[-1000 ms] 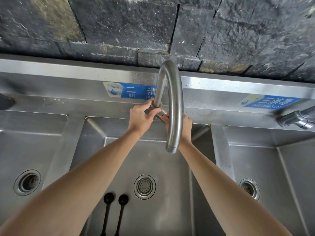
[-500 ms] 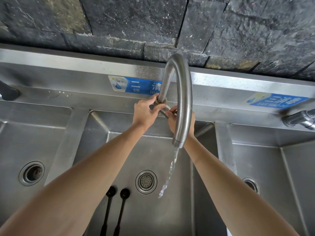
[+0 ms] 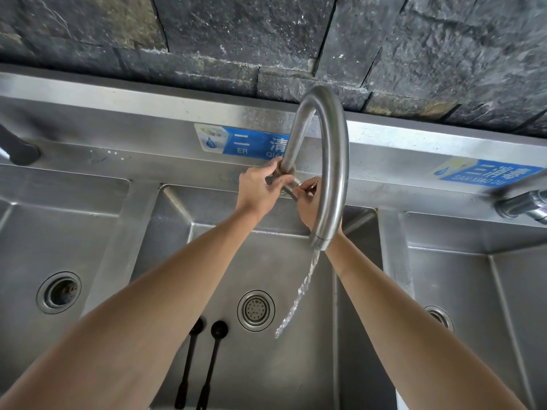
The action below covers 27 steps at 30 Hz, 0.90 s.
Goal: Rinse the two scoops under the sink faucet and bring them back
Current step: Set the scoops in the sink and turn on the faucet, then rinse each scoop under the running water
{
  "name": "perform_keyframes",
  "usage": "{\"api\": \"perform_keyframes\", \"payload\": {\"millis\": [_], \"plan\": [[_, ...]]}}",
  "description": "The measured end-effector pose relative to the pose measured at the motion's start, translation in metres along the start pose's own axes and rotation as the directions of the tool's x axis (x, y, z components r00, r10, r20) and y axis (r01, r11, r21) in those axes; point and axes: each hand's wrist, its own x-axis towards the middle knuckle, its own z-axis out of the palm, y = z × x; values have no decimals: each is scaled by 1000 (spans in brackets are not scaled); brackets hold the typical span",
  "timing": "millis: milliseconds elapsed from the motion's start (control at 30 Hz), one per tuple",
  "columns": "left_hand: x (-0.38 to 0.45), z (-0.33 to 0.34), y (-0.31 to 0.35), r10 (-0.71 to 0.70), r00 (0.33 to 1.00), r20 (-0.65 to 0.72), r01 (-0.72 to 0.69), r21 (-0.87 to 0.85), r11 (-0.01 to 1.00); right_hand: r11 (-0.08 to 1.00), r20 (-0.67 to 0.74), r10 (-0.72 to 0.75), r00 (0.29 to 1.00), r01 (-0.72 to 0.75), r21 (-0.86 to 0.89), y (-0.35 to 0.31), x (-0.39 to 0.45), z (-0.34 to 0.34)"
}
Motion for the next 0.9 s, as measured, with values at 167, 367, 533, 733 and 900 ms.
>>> {"api": "perform_keyframes", "payload": {"millis": [167,367,533,733,900], "plan": [[1,-3,0,-23,999,47,22,9,1000,1000,60,-13,998,14,-19,-1,-3,-9],[-18,-13,-4,-112,986,121,116,-24,993,952,84,108,991,-128,279,7,-38,-18],[-70,-11,-42,-204,971,123,204,12,979,935,171,292,941,-319,155,41,-100,4],[-160,-15,-125,-410,885,219,410,50,911,907,322,368,872,-412,80,62,-166,46],[-244,-23,-205,-637,755,158,626,117,771,915,456,393,799,-388,-108,84,-219,104]]}}
